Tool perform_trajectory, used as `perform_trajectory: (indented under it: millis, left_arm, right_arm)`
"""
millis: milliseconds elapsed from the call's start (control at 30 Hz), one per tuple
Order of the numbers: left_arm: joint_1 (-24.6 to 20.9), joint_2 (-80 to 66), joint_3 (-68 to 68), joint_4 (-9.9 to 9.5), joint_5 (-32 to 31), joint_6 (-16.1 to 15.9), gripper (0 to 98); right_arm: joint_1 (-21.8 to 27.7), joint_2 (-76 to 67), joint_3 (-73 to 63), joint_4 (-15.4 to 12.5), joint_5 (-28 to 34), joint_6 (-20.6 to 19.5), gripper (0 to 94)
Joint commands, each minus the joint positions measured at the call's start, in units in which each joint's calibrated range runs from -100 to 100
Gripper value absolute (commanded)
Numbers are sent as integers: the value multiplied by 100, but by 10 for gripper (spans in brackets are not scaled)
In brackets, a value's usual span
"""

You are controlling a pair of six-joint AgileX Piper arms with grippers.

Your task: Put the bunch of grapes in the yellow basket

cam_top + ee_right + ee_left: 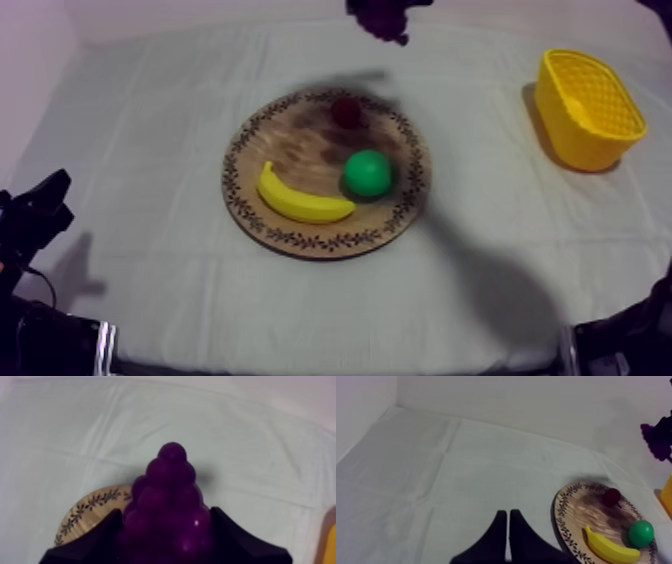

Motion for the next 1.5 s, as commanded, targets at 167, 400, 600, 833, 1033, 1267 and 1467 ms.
perform_trajectory:
  millis: [167, 400, 600, 833, 1033, 1267, 1467]
  left_arm:
    - [-1, 0, -4, 1, -3, 4, 1]
    - [-1, 0, -4, 1, -3, 5, 1]
    - [-1, 0, -4, 1, -3, 6, 1]
    - [-1, 0, -4, 1, -3, 6, 1]
    - [-1, 0, -4, 1, -3, 6, 1]
    - [-1, 0, -4, 1, -3, 6, 1]
    - [-1, 0, -4, 1, -3, 6, 1]
  right_arm:
    - [588, -818, 477, -15, -453, 566, 309]
    - [1156, -1260, 889, -58, -927, 1037, 307]
    - [1636, -1538, 1189, -136, -1268, 1384, 308]
    - [2236, -1714, 1556, -275, -1719, 1830, 307]
    - [2678, -1774, 2063, -310, -2006, 2001, 307]
    - [3100, -1763, 2677, -275, -2137, 2002, 304]
    - [3328, -1642, 3094, -253, -2064, 2053, 302]
